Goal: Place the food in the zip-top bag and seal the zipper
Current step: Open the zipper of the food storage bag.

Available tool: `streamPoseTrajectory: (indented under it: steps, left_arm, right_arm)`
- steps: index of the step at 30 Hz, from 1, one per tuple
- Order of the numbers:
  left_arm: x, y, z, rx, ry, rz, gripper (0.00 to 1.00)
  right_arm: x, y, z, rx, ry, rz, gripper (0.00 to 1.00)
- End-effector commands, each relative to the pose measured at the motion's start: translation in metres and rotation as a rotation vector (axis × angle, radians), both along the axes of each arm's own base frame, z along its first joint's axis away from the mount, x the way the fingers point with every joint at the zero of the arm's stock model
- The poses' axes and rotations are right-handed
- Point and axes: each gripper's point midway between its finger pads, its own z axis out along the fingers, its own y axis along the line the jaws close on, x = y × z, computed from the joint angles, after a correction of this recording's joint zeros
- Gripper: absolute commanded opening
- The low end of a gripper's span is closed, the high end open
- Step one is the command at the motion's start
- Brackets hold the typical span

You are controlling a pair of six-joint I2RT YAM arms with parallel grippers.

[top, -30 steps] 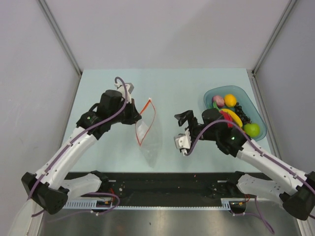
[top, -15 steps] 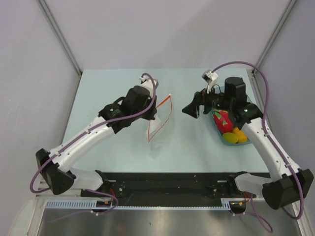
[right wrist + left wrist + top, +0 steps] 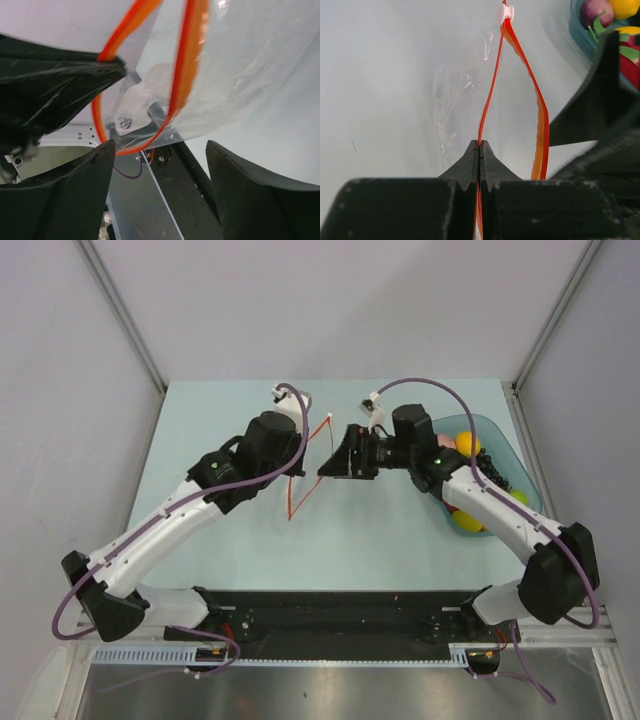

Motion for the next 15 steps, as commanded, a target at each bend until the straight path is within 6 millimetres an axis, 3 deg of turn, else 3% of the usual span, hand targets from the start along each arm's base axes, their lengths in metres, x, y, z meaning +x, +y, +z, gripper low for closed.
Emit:
streamPoseTrajectory:
  steps: [1,3,4,6,7,9,12,13,15]
  left_arm:
    - [-0.007,0.017,0.024,-0.001,-0.076,0.012,0.0]
    - [-0.008,0.02,0.024,-0.002,-0.076,0.015,0.01]
    - [-0.01,0.022,0.023,-0.005,-0.071,0.011,0.02]
    - [-0.012,0.026,0.016,-0.003,-0.053,0.006,0.03]
    - [-0.013,0.028,0.013,-0.002,-0.047,0.006,0.03]
    - [-0.014,0.039,-0.003,0.001,0.005,0.017,0.03]
    - [-0.012,0.06,-0.033,0.012,0.119,0.054,0.0]
    - [-0.017,0.059,-0.043,0.012,0.171,0.026,0.0]
    - [-0.022,0.066,-0.063,0.051,0.245,0.018,0.0]
  right_arm:
    - [0.023,0.023,0.003,0.04,0.026,-0.045,0.62]
    - [0.026,0.026,-0.011,0.028,0.072,-0.034,0.52]
    - [0.026,0.027,-0.014,0.028,0.073,-0.029,0.32]
    - [0.028,0.023,-0.021,0.02,0.083,-0.023,0.15]
    - [0.028,0.019,-0.027,0.006,0.096,-0.019,0.0]
    - [0.031,0.001,-0.038,-0.03,0.092,-0.016,0.0]
    - [0.024,-0.027,-0.069,-0.138,0.057,0.045,0.0]
    - [0.014,-0.037,-0.087,-0.202,0.105,0.074,0.0]
    - [0.011,-0.054,-0.107,-0.287,0.026,0.154,0.0]
